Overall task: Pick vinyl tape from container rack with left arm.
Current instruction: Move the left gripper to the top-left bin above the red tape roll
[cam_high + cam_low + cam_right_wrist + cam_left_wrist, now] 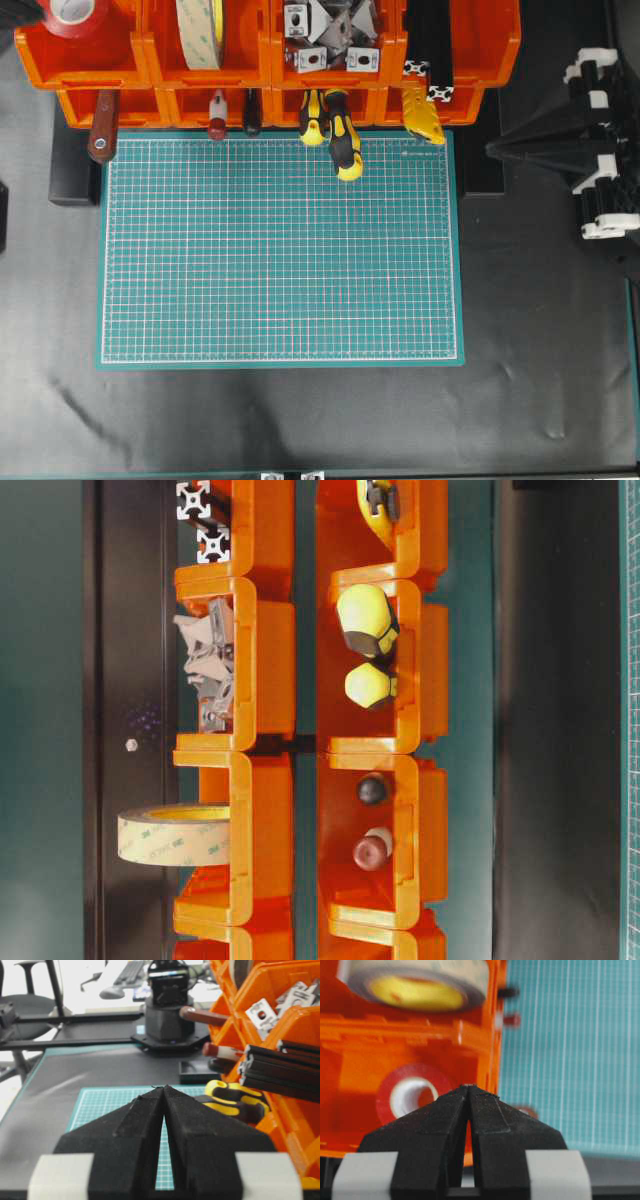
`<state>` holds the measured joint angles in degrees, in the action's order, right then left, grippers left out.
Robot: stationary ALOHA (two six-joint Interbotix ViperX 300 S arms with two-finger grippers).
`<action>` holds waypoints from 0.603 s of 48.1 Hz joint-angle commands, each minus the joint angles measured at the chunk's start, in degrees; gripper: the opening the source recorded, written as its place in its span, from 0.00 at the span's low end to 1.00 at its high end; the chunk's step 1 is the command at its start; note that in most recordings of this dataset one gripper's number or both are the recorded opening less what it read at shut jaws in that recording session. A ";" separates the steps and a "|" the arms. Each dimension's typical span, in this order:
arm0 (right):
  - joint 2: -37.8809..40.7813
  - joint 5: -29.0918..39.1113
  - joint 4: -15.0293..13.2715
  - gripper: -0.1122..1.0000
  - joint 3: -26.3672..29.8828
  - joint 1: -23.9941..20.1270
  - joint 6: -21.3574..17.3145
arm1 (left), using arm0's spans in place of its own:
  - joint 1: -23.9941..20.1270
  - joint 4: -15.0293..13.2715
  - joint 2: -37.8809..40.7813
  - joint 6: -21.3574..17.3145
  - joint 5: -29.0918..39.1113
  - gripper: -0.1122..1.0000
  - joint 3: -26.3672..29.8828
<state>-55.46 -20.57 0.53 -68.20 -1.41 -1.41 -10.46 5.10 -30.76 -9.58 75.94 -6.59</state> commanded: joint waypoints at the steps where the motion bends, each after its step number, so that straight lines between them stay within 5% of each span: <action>1: 0.53 -0.35 0.18 0.11 1.67 -0.79 0.00 | -0.18 0.18 1.93 -1.76 3.60 0.11 3.08; 9: 0.53 -0.35 0.18 0.11 1.67 -1.49 0.09 | -0.62 0.26 6.24 -2.81 8.26 0.27 6.68; 21: 0.53 -0.44 0.18 0.11 1.67 -1.49 0.18 | -1.93 0.35 9.32 -2.81 12.83 0.86 8.96; 29: 0.53 -0.35 0.18 0.11 1.67 -1.49 0.18 | -2.55 0.26 9.40 -2.64 13.89 0.85 8.61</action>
<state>-55.37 -20.57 0.53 -68.20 -2.81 -1.32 -12.48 5.27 -21.09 -12.30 89.82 0.70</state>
